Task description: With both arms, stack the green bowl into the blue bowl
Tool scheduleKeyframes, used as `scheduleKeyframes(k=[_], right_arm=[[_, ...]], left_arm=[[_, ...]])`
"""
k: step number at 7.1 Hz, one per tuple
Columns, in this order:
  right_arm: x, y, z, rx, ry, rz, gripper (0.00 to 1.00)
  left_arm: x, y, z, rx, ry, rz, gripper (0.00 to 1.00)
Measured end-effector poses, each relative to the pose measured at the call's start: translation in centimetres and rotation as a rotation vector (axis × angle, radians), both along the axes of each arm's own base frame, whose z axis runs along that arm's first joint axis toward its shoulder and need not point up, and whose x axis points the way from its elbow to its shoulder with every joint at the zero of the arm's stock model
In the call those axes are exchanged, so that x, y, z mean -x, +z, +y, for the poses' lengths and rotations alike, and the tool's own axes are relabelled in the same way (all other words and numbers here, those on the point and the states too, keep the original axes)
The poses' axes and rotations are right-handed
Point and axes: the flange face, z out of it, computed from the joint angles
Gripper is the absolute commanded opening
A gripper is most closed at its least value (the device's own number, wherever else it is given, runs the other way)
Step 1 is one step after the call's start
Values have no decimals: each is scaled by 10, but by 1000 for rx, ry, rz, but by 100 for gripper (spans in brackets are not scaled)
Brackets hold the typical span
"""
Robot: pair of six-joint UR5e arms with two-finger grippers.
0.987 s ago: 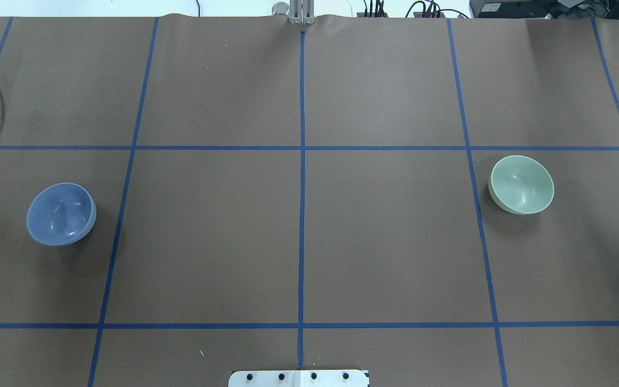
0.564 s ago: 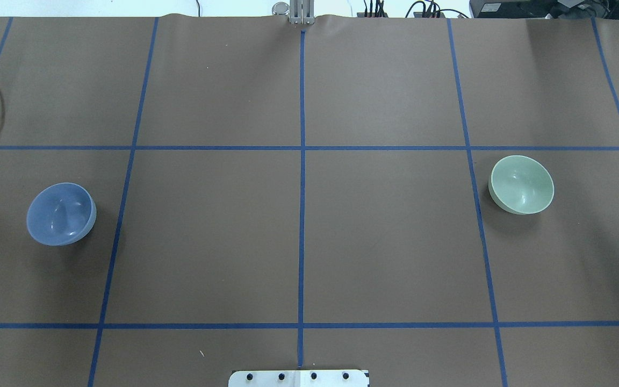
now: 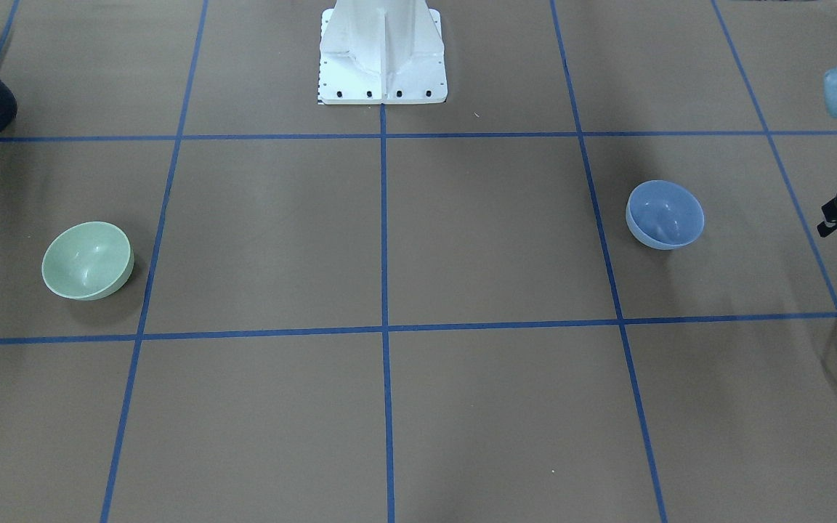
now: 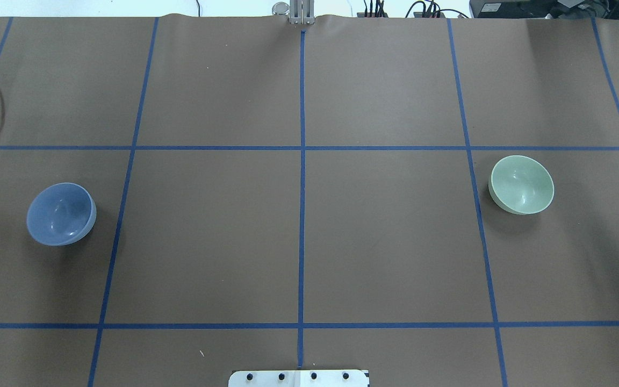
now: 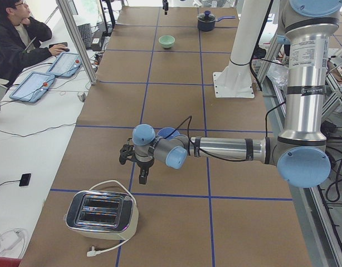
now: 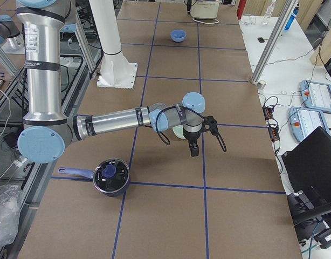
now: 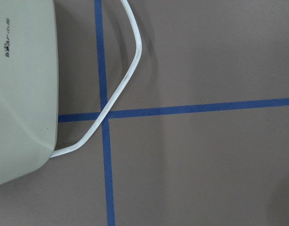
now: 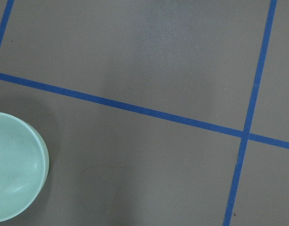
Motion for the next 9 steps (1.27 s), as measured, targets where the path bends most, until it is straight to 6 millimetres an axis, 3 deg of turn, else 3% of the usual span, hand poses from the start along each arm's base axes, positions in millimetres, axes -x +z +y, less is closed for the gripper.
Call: scheduleKeyframes(k=[1,4,6,7,8,9], right_arm=[[0,0,0,-1,0,0,100],[0,-3,-1,-6,-1,-2,100],[0,-4,0,-7,0,-4,100],[0,-4,0,-6,0,-6,100],[1,-4,-1,-6,-1,-7,100],[1,-5,-1,-7,-1,-7,100]], left_arm=[[-15,-2,2,-18,0,17,98],[-85,-55,18,-89,40,130,97],[-133,-76,37,-110,103,155,86],[-153,-77,45,-125,131,142,47],[-167,-78,51,-139,147,128,0],[-172,-81,54,-152,154,125,0]])
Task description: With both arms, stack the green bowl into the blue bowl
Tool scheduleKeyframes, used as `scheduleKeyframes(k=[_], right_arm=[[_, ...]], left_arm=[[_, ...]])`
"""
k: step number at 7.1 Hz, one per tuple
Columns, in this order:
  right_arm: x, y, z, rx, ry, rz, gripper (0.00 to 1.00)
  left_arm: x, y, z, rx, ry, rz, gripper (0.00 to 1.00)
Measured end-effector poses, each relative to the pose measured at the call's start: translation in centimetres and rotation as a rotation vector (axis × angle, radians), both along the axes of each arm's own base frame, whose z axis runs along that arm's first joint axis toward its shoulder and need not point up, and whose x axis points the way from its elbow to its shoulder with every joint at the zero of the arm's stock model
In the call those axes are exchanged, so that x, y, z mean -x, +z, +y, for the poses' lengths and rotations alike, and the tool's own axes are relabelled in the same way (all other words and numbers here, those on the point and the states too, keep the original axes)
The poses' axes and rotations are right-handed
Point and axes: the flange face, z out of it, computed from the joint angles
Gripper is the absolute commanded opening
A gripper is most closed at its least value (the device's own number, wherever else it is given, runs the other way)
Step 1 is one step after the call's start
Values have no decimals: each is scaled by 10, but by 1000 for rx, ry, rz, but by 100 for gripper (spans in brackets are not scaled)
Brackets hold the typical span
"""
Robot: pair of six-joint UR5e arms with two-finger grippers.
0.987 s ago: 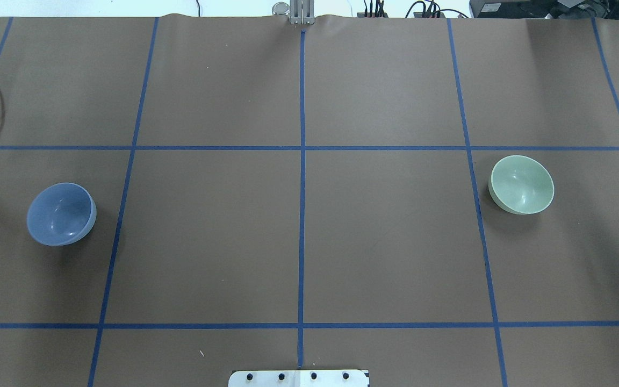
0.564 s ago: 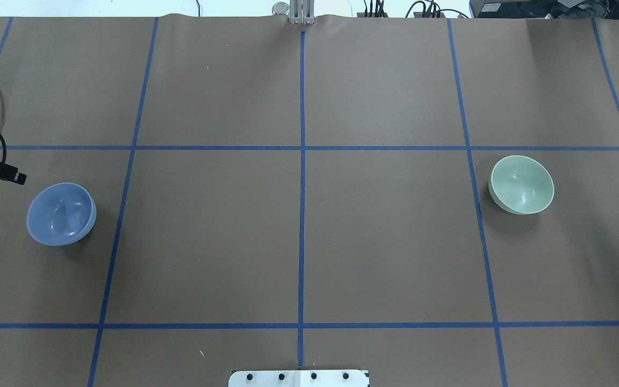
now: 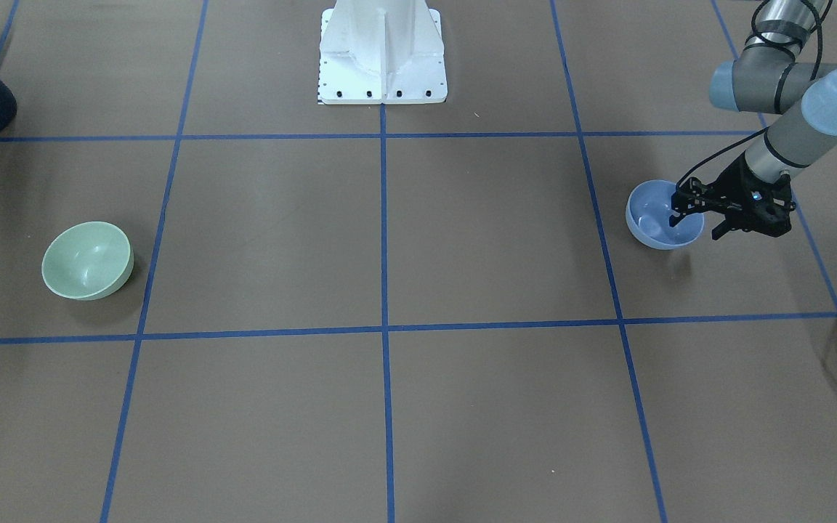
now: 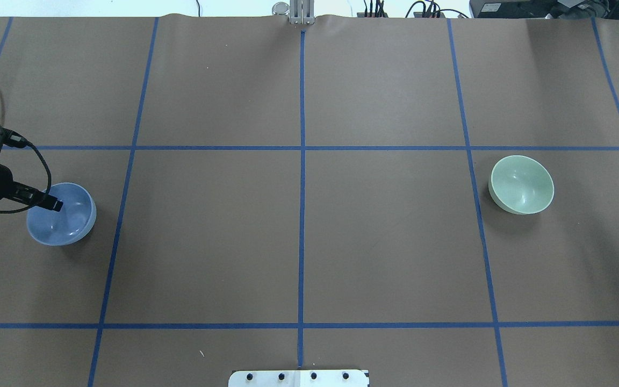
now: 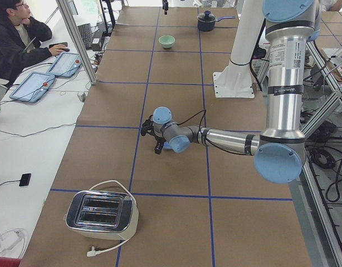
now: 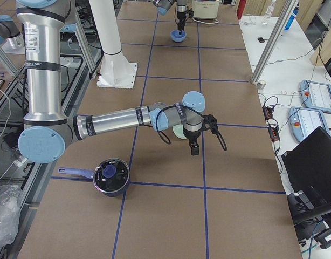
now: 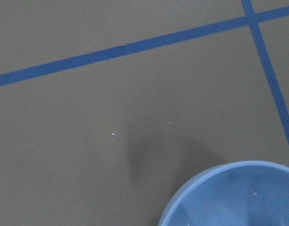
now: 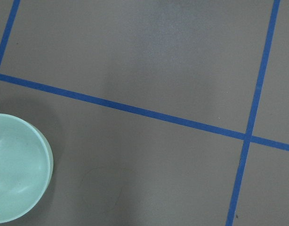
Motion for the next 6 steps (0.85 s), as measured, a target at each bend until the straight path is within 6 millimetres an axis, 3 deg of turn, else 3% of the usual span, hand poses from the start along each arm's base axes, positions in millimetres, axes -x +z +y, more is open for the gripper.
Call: scheduleKeyframes(k=[5,6], right_arm=[[0,-1,0,-2,0,-1,100],[0,-1,1,-2,0,-1,100]], left_arm=[[10,-36,11,-31,-22,40,0],[9,-50,12,-10,-47,60,0]])
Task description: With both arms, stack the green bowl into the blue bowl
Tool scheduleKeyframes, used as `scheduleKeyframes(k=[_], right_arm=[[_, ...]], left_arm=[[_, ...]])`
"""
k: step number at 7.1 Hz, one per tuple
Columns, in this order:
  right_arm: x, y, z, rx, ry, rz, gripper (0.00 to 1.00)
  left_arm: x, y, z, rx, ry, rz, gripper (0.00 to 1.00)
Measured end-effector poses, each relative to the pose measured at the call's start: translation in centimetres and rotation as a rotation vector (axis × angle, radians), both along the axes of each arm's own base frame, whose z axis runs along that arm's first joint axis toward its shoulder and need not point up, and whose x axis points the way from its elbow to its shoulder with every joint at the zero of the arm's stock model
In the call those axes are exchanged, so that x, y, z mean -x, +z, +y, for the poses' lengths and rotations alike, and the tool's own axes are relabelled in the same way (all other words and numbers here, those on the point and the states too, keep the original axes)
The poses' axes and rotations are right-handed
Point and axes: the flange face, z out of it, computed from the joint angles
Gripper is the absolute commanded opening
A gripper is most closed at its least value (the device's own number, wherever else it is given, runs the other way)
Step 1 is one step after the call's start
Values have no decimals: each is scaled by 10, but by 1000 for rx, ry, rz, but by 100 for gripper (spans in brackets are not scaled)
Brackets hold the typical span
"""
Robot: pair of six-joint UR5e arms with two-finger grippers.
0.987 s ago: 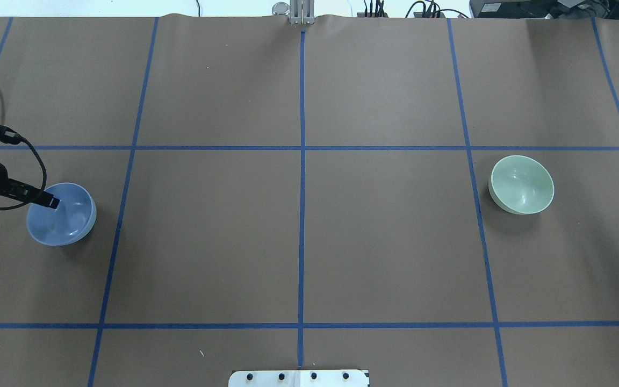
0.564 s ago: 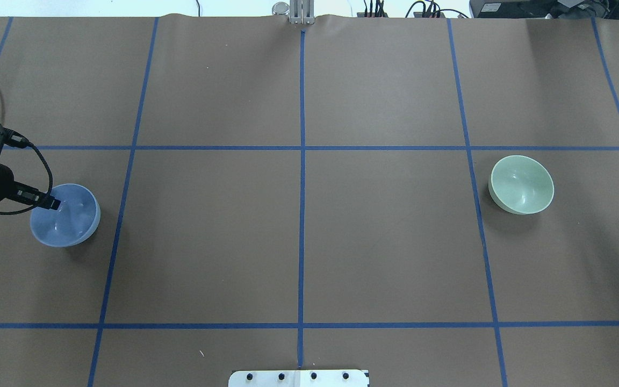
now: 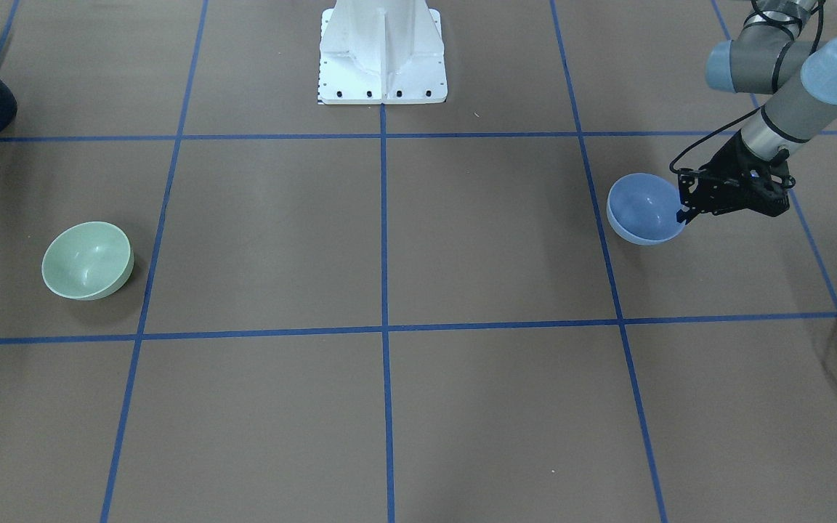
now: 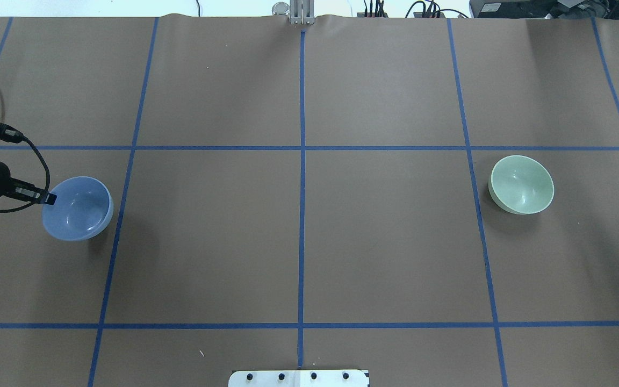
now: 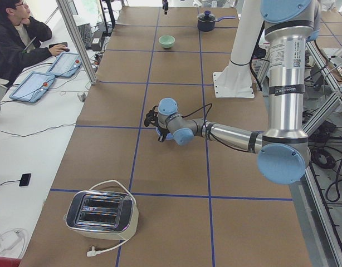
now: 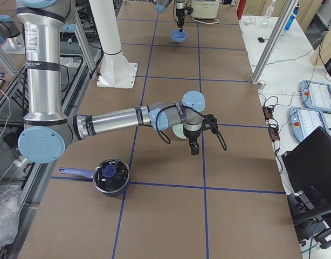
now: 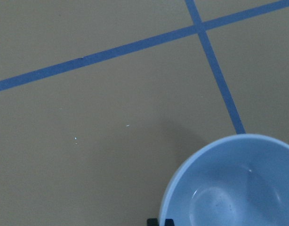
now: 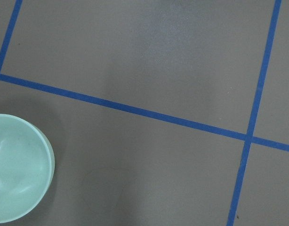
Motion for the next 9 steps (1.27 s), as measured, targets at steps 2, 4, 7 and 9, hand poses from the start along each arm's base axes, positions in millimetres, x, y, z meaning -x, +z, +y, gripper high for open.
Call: scheduleKeyframes(k=[2,4,7,9], right_arm=[[0,0,0,0,0,0,100],[0,0,0,0,0,0,100],[0,0,0,1,1,-1,100],[0,1,-1,3,1,-1,100]], left_arm=[[-25,-70,-16,89,-71,57,0],[-103,-180,-42,200,-98,39,0],[-266,-326,-37,316,-144,-33,0],[-338,-338,-27,291,-141,-31,0]])
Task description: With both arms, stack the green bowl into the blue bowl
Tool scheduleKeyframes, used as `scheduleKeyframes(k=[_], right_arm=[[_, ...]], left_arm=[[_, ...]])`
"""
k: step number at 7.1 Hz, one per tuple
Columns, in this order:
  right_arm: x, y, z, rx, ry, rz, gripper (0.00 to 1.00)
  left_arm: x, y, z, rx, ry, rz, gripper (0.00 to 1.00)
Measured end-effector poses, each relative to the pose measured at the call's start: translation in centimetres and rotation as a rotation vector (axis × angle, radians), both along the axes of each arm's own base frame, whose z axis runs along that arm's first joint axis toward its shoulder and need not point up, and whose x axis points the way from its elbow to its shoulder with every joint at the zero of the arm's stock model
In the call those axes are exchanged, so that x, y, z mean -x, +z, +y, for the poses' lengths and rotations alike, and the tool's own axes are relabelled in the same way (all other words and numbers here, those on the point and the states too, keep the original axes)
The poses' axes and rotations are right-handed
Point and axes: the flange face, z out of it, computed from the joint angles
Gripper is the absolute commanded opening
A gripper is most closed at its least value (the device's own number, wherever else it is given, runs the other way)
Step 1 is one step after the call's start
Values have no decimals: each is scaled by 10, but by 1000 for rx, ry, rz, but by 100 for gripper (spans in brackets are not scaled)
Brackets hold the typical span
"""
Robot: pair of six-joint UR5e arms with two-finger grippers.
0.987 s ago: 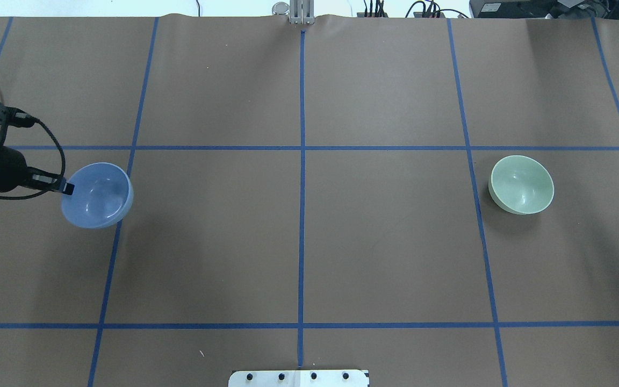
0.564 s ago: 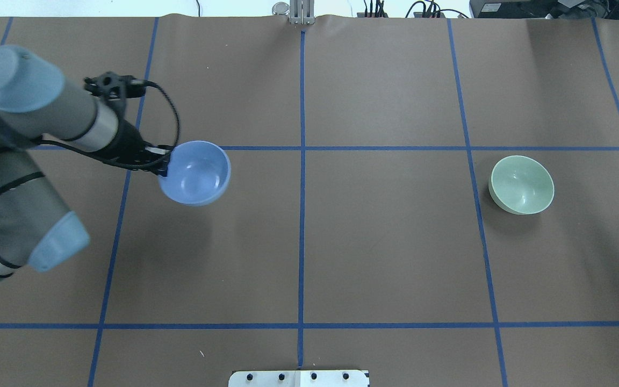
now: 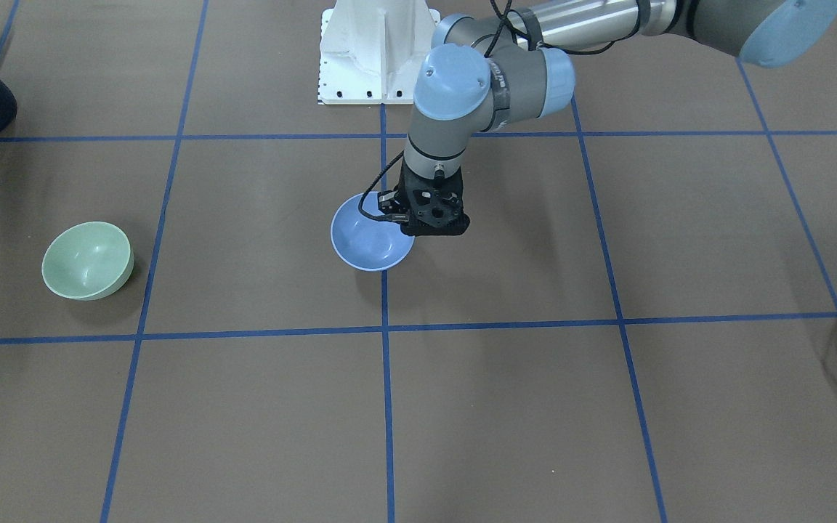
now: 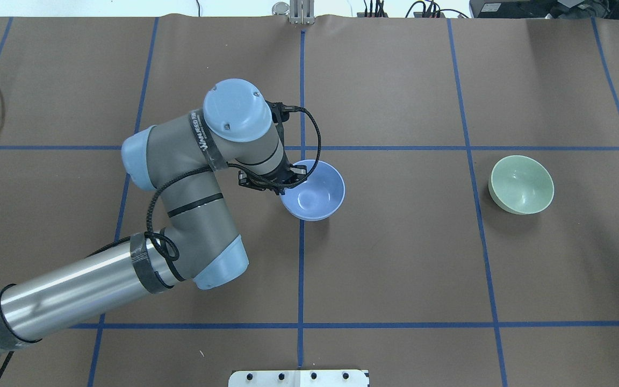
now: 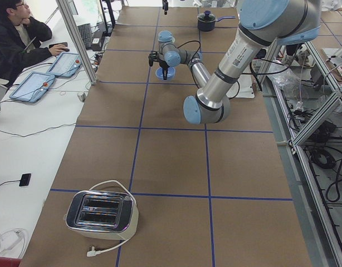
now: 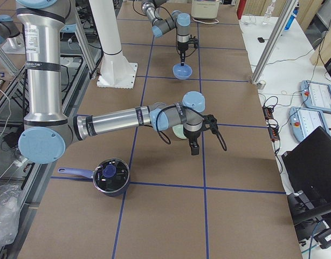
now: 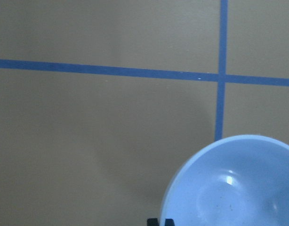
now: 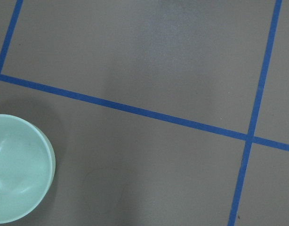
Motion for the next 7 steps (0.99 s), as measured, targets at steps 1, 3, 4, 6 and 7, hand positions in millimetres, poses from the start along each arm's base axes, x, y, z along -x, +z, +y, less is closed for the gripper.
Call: scheduleKeyframes(k=[1,3,4,6,7], right_arm=[[0,0,0,0,1,0,100],[0,-2,-1,2,5,-1,100],[0,-2,-1,3,7,-2,100],[0,-3,-1,5,12,-3,100],[0,-3,-1,5,12,-3,100]], left_arm=[[-15,4,5,-16,4,5,0],[-16,7,9,-34,7,13,0],[-9,12,12,-38,7,17,0],[4,26,19,-53,16,15,0],[6,29,20,-56,20,12,0]])
